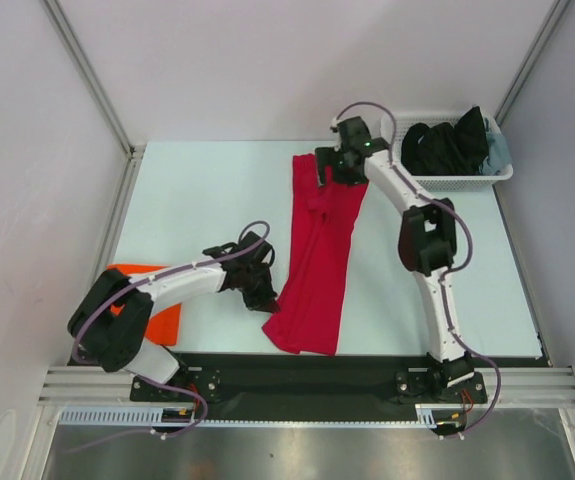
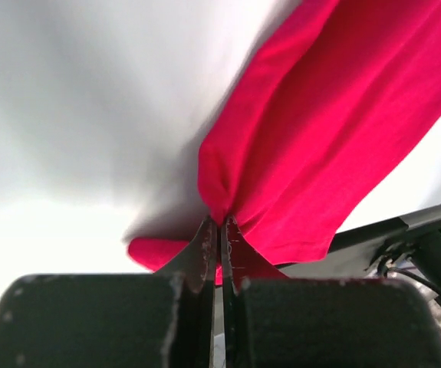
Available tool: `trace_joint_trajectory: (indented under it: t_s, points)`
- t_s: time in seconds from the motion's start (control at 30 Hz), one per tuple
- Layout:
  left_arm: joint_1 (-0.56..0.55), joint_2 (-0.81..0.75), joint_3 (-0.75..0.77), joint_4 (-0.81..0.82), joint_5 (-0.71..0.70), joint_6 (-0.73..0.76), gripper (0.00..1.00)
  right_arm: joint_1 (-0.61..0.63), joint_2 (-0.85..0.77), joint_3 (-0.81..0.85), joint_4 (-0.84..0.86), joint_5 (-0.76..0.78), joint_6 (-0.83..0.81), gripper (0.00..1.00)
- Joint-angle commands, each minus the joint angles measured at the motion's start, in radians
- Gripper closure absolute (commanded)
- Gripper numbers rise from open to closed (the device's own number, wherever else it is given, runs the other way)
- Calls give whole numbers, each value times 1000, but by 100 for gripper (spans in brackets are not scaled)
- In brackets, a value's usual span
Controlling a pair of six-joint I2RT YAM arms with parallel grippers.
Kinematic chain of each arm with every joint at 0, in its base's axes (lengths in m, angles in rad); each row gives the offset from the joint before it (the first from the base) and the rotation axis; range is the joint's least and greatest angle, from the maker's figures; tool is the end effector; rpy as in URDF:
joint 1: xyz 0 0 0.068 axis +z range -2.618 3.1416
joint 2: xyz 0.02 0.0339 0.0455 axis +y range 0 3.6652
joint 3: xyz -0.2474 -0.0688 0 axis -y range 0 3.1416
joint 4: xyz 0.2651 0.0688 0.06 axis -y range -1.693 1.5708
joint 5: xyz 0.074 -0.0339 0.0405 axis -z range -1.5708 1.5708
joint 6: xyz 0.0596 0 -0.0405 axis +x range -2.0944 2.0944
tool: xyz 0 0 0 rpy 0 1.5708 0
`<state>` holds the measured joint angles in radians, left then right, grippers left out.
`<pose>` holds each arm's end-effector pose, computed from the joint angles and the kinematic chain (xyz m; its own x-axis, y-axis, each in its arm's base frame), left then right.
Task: Fold and stack the t-shirts
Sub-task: Fold the tshirt
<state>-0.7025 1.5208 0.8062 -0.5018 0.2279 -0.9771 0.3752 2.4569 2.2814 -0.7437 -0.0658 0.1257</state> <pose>0.2149 -0.1996 0.1083 -0.9718 -0.2353 -0.0185 -0.2077 0.8899 -0.4062 0.5234 0.2104 0.1766 -0.7845 -0.1745 -0.5951 -0.3068 0.9431 0.1279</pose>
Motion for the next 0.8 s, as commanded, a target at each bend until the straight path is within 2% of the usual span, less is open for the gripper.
trace_joint_trajectory:
  t_s: [0.0, 0.1, 0.13, 0.23, 0.3, 0.33, 0.4, 0.43, 0.5, 0.53, 0.57, 0.67, 0.7, 0.73, 0.77]
  points:
    - [44, -92, 8, -81, -68, 106, 100, -54, -219, -106, -10, -55, 138, 0]
    - [52, -144, 21, -108, -99, 152, 78, -88, -315, -233, 50, -49, 189, 0]
    - [52, -161, 34, -124, -154, 162, 60, -93, -347, -256, 66, -33, 189, 0]
    - [58, -235, 51, -130, -189, 213, 35, -96, -365, -315, 125, 46, 173, 1]
    - [78, -244, 88, -135, -188, 247, 30, -99, -361, -329, 159, 102, 173, 10]
    - [96, -241, 118, -130, -188, 259, 27, -102, -357, -344, 174, 115, 176, 19]
    - [129, -222, 171, -84, -176, 307, 25, -102, -339, -353, 223, 138, 181, 27]
    - [174, -206, 191, -61, -167, 325, 25, -104, -326, -355, 236, 144, 184, 38]
    - [227, -119, 238, 29, -118, 366, 27, -104, -290, -347, 260, 185, 189, 51]
    - [274, -79, 299, 69, -87, 380, 32, -102, -279, -344, 268, 204, 192, 52]
    - [291, 29, 341, 136, -47, 418, 36, -102, -266, -338, 274, 248, 190, 52]
    - [316, 220, 568, 177, -59, 477, 49, -105, -220, -326, 288, 303, 187, 41]
    - [319, 365, 640, 177, -50, 509, 57, -104, -199, -312, 285, 319, 187, 40]
    - [321, 430, 788, 174, -53, 524, 58, -105, -188, -304, 279, 336, 186, 36]
    - [319, 488, 851, 180, -61, 532, 59, -104, -179, -297, 271, 359, 184, 34]
